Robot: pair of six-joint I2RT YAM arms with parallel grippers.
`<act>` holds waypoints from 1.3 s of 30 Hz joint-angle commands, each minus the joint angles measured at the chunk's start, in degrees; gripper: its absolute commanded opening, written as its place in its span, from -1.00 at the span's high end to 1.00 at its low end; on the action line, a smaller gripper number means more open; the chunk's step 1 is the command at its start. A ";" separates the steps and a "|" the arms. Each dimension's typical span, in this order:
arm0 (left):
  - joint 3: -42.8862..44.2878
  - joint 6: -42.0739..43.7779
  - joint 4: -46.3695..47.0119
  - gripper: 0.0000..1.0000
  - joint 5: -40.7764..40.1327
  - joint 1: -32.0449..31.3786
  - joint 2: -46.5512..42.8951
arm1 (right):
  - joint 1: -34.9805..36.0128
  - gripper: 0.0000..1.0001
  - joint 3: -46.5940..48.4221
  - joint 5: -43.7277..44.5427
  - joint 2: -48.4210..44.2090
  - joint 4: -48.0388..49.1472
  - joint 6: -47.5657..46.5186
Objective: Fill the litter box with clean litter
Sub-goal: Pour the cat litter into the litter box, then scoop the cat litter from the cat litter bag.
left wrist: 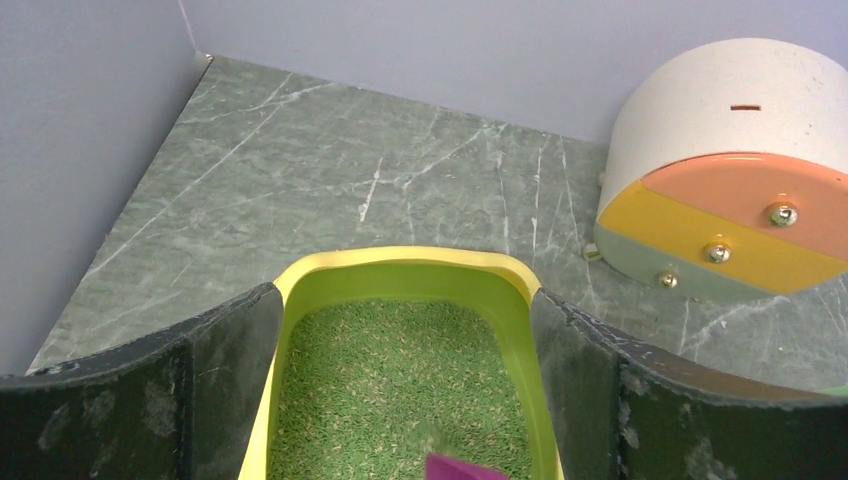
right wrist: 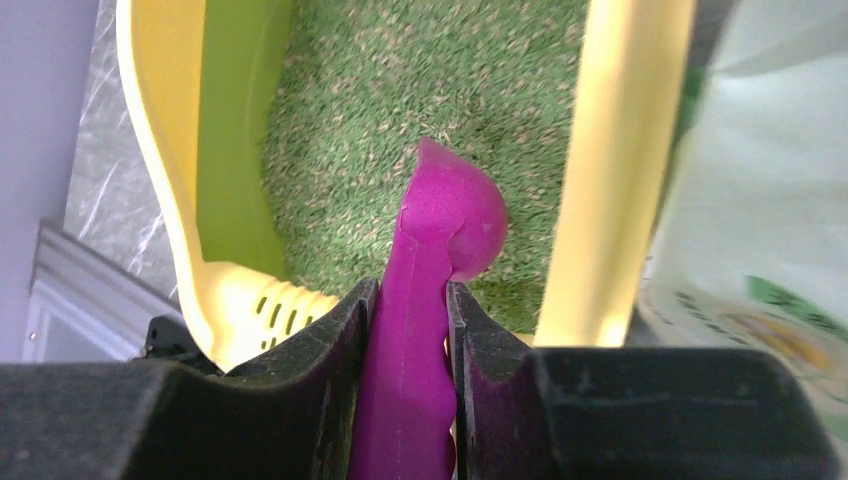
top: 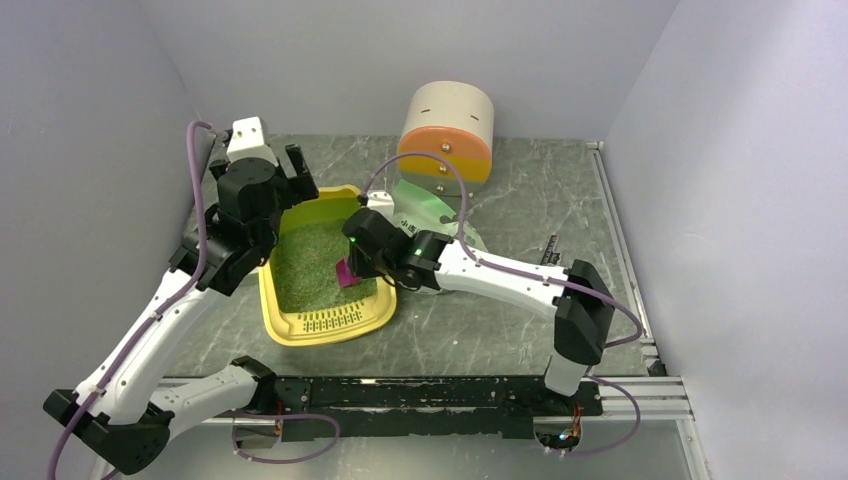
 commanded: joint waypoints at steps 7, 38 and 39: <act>0.76 0.69 1.21 -0.96 2.19 -0.40 1.19 | -0.29 1.00 -1.65 2.39 -11.10 3.99 -2.22; 2.88 -0.10 8.60 -0.96 40.38 0.52 13.38 | -4.30 1.00 9.09 15.64 -44.88 -45.39 7.43; 2.76 -0.03 8.80 -0.96 41.33 0.49 13.63 | -4.33 1.00 9.61 16.50 -44.48 -46.39 7.64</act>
